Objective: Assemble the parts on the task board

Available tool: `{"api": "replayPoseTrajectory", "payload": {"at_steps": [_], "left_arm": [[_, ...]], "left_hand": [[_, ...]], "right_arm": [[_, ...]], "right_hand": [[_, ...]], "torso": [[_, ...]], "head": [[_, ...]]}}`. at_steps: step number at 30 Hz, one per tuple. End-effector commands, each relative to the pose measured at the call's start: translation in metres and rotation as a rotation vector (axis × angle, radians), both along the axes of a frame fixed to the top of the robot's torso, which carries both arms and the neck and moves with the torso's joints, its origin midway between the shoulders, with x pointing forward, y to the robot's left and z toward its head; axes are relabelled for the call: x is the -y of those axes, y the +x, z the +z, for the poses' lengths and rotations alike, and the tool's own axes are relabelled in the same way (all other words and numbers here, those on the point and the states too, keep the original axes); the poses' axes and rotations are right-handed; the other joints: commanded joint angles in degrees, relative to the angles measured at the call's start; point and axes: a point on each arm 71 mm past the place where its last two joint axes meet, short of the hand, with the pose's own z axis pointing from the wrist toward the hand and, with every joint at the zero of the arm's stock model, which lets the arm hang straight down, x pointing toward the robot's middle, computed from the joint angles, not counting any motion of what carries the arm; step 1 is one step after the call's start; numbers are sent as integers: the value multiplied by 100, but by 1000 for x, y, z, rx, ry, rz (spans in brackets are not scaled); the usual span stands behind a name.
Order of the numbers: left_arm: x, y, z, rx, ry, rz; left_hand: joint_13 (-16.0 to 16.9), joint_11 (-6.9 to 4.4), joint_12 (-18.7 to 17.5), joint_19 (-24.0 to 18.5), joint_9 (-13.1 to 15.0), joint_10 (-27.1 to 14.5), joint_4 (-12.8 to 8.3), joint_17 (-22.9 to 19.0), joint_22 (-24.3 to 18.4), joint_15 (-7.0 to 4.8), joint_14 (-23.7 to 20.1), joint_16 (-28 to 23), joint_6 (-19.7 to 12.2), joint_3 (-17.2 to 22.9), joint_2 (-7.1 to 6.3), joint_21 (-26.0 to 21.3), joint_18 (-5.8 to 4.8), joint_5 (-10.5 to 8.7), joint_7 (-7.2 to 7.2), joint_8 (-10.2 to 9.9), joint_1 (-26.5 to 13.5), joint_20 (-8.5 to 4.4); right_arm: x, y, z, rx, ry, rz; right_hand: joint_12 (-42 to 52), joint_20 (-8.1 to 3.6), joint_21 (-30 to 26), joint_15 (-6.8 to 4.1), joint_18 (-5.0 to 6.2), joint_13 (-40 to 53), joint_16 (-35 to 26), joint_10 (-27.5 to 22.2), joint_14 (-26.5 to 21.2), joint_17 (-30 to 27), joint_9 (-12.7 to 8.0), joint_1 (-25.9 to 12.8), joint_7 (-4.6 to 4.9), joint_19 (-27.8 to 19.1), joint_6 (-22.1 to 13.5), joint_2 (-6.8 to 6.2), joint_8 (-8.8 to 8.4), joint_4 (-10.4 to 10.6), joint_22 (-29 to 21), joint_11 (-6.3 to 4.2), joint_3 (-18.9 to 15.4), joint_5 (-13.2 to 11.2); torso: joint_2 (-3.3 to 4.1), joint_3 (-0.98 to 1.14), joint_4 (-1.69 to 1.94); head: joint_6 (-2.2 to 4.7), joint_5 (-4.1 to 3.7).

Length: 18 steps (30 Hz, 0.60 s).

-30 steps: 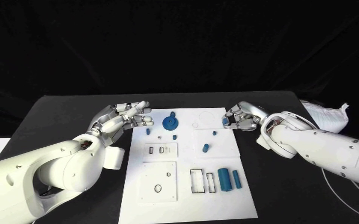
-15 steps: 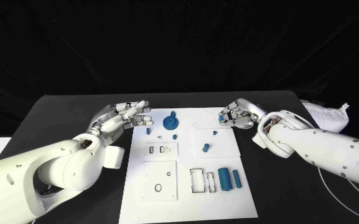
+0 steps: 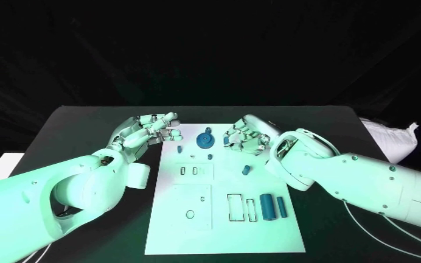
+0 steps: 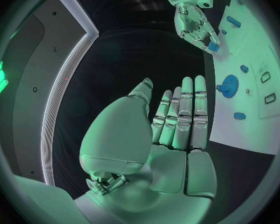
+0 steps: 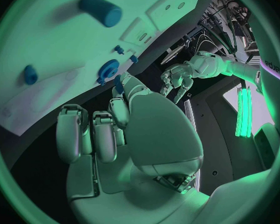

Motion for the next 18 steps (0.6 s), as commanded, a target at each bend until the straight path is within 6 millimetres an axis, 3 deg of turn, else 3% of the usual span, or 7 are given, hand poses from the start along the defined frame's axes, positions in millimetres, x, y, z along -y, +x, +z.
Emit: {"api": "replayPoseTrajectory", "payload": {"at_steps": [1,5,7,18], "left_arm": [[2,0,0,5,-11,-16],[2,1,0,5,-11,-15],[2,1,0,5,-10,-15],[2,0,0,4,-11,-18]], "left_hand": [[-3,28,-31,20,-3,23,-38,9,6,27,17,-26,22,4,38,22,55,-18,30,-27,-2,7],[-3,28,-31,20,-3,23,-38,9,6,27,17,-26,22,4,38,22,55,-18,30,-27,-2,7],[-3,28,-31,20,-3,23,-38,9,6,27,17,-26,22,4,38,22,55,-18,30,-27,-2,7],[-3,28,-31,20,-3,23,-38,9,6,27,17,-26,22,4,38,22,55,-18,30,-27,-2,7]], "right_arm": [[-16,-5,-6,27,-129,-7],[-39,-12,-13,31,-175,34],[-47,-15,-16,30,-191,48],[-70,-26,-29,2,-243,97]], "right_hand": [[-31,-25,14,-22,-74,-51,28,205,503,1058,75,-102,-143,-9,129,178,14,-3,90,-254,43,-19],[-46,-25,11,-20,-73,-58,25,200,502,1052,74,-107,-136,-12,115,176,4,-10,87,-249,50,-20],[-53,-25,10,-19,-73,-62,23,197,501,1048,74,-113,-134,-13,113,174,2,-10,85,-248,49,-21],[-75,-20,5,-9,-72,-72,20,190,499,1042,76,-184,-122,-16,104,157,-11,7,80,-236,41,-29]], "torso": [[-35,-25,46],[-44,-49,74],[-42,-50,68],[-35,-27,47]], "head": [[-60,46],[-112,63],[-125,95],[-162,146]]}}
